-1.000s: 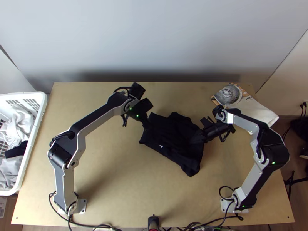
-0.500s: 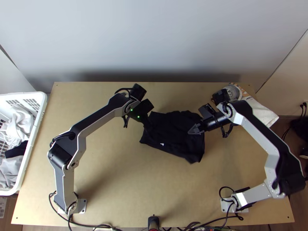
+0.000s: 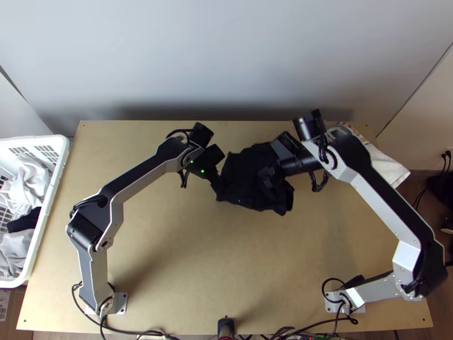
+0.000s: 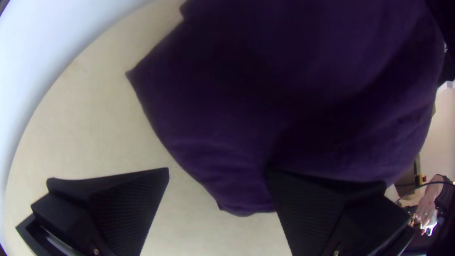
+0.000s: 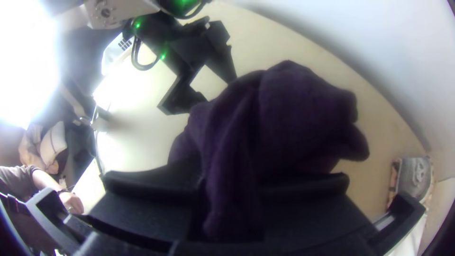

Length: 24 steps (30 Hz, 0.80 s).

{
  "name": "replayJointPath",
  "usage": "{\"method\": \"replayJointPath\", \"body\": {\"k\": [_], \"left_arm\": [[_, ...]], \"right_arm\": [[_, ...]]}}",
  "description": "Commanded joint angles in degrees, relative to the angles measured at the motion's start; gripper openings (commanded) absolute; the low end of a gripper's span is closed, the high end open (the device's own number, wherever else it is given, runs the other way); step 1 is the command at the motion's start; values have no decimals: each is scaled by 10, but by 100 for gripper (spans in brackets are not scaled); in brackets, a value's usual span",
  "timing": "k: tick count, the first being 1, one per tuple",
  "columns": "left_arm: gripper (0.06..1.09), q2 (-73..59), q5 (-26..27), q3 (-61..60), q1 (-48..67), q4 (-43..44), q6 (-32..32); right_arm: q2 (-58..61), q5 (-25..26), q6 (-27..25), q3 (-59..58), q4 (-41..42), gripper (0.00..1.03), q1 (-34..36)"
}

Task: Fold the t-shirt

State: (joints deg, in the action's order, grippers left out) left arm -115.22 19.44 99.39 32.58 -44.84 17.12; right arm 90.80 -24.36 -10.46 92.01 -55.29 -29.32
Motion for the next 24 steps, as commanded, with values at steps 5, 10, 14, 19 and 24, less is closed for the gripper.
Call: {"method": "replayJointPath", "body": {"k": [5, 10, 14, 19, 24], "left_arm": [[104, 17, 1, -17, -9, 3, -1], [104, 20, 1, -26, -5, 9, -3], [104, 25, 1, -28, -4, 11, -3], [104, 33, 1, -36, -12, 11, 2], [104, 35, 1, -42, -15, 12, 6]], "right_arm": [[64, 48, 16, 157, -7, 3, 38], [114, 50, 20, 244, -26, 3, 94], [140, 69, 27, 283, -25, 3, 139], [167, 72, 28, 317, -28, 3, 214], [196, 72, 7, 362, -56, 3, 282]]}}
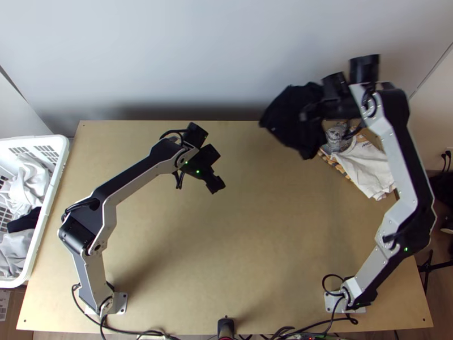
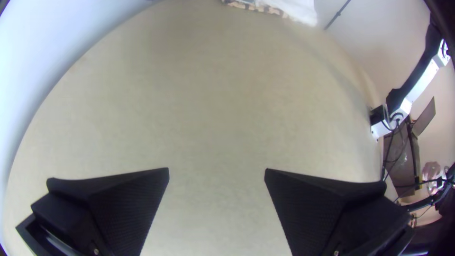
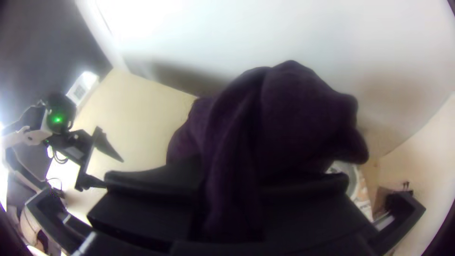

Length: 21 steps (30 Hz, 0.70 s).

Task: Fold the t-shirt

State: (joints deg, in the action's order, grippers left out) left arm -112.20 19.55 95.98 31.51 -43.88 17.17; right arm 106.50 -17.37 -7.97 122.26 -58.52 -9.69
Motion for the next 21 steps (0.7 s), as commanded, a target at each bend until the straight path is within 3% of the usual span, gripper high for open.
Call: {"method": "replayJointPath", "body": {"k": [1, 13, 21], "left_arm": [[104, 5, 0, -9, -4, 2, 6], [104, 1, 0, -7, -6, 9, 6], [104, 3, 0, -9, -10, 9, 6]], "right_arm": [[44, 2, -21, 66, -29, 3, 98], [56, -1, -67, 69, -78, 3, 176], [51, -92, -123, 74, -142, 3, 222]]}}
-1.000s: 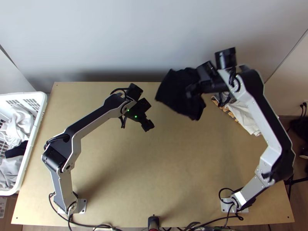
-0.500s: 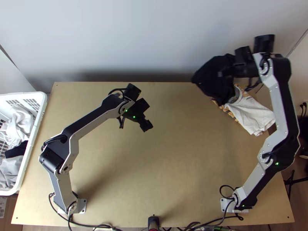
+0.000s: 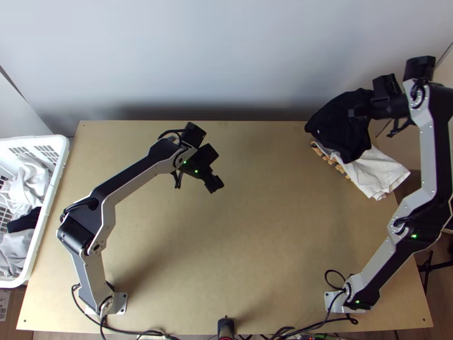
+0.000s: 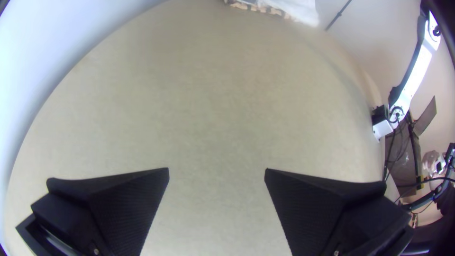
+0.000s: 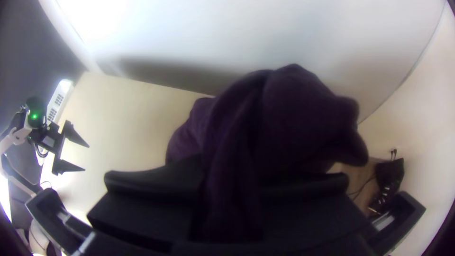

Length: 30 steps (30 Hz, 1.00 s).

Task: Fold the t-shirt

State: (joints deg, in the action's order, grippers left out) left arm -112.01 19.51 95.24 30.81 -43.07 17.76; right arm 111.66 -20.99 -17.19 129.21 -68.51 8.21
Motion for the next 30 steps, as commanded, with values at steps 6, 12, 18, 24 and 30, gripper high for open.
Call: {"method": "replayJointPath", "body": {"k": [6, 12, 18, 24, 30], "left_arm": [[104, 2, 1, -1, -3, 1, -1], [104, 1, 1, -1, 1, 4, -4], [104, -1, 1, 5, 3, 4, -5], [104, -1, 1, 6, 1, 4, -5], [104, -1, 1, 6, 0, 4, -5]], "right_arm": [[-5, -94, -28, 4, -64, 3, 86], [1, -112, -30, 5, -63, 3, 116], [9, -126, -30, 3, -64, 3, 120], [8, -136, -30, 12, -64, 3, 108], [11, -147, -32, -12, -65, 3, 107]]}}
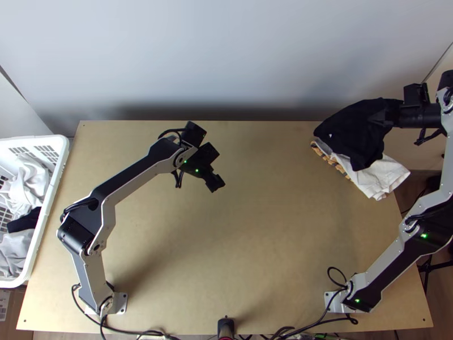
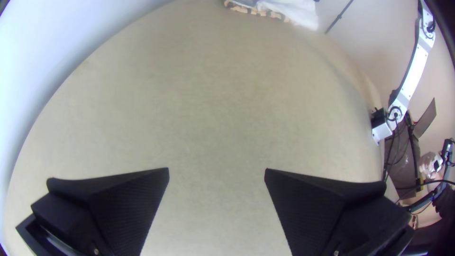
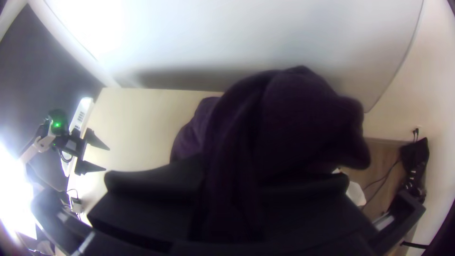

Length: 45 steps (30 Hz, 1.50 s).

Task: Fold the t-shirt

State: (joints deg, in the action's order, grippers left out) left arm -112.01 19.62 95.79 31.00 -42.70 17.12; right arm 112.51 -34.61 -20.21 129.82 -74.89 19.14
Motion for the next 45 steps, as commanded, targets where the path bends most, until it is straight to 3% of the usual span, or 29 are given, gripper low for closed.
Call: {"method": "replayJointPath", "body": {"k": [1, 24, 45], "left_arm": [[104, -1, 0, 2, -2, 0, 1], [104, -10, 0, 19, -6, 0, 5], [104, -8, 1, 19, -10, 0, 4]], "right_arm": [[3, -12, -3, -23, -2, 3, -2], [46, -23, -33, -63, 1, 3, 47], [134, 10, -26, -98, 8, 3, 172]]}}
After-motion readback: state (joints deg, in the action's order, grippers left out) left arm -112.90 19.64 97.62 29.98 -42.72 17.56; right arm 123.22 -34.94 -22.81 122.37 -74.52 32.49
